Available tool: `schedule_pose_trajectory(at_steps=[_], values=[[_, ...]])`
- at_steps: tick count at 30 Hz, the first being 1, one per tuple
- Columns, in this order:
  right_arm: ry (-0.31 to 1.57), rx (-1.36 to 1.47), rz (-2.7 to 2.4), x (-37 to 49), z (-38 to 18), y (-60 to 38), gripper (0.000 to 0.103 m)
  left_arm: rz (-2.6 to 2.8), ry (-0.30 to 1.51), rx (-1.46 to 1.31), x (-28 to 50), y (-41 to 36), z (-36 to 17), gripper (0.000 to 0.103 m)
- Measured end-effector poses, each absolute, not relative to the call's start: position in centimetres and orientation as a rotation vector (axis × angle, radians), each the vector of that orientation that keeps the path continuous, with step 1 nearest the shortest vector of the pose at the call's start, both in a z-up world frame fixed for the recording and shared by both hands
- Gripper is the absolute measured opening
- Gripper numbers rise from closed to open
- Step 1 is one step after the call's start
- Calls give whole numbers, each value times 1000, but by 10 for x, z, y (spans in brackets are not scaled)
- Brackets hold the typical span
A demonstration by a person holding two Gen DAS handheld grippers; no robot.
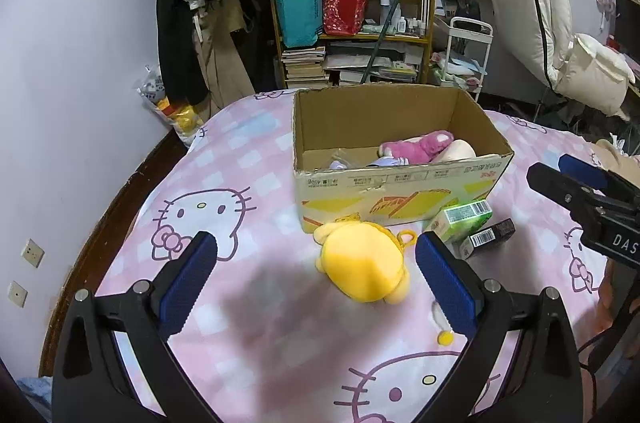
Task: Organize soft objects
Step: 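Lower the left gripper to the yellow plush while the right gripper reaches the penguin plush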
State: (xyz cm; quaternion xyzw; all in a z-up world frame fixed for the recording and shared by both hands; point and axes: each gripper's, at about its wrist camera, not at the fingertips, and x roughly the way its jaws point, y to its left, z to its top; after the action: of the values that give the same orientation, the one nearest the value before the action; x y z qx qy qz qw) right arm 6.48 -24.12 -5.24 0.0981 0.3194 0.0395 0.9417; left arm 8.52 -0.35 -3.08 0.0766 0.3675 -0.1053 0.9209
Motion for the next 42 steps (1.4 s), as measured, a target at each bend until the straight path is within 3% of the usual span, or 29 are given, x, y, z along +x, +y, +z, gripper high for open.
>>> schedule_pose_trajectory(at_steps=[42], values=[[932,185,150,96,-110,-216,92,-287,1045,67,154,-25,-100,98]])
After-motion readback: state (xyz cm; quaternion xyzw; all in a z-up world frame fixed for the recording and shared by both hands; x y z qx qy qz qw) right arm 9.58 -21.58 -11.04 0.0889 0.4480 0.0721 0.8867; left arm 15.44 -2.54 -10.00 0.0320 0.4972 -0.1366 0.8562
